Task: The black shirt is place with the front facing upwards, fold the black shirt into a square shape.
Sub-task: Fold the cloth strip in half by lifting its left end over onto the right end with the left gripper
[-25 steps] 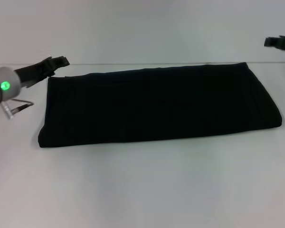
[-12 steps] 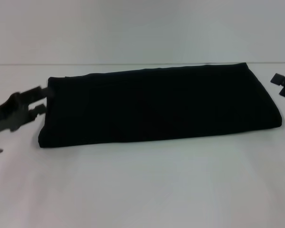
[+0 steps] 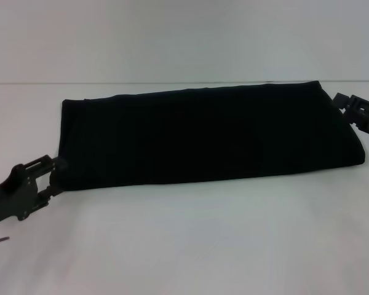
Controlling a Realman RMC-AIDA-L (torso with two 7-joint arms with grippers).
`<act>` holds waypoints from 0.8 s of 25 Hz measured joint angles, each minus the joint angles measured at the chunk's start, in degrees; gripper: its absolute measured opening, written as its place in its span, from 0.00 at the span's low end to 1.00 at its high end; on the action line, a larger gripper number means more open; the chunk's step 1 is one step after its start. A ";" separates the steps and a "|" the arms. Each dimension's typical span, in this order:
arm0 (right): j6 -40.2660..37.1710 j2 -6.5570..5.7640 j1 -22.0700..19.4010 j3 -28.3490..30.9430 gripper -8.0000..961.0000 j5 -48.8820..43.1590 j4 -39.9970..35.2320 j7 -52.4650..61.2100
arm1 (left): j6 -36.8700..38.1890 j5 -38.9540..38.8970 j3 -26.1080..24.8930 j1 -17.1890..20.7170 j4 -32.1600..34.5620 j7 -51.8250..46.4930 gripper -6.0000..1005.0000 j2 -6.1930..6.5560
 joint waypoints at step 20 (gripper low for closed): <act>1.19 0.14 0.56 0.04 0.76 -0.11 2.34 -2.03 | -8.61 0.10 -0.43 -2.19 -5.78 -1.12 0.69 0.60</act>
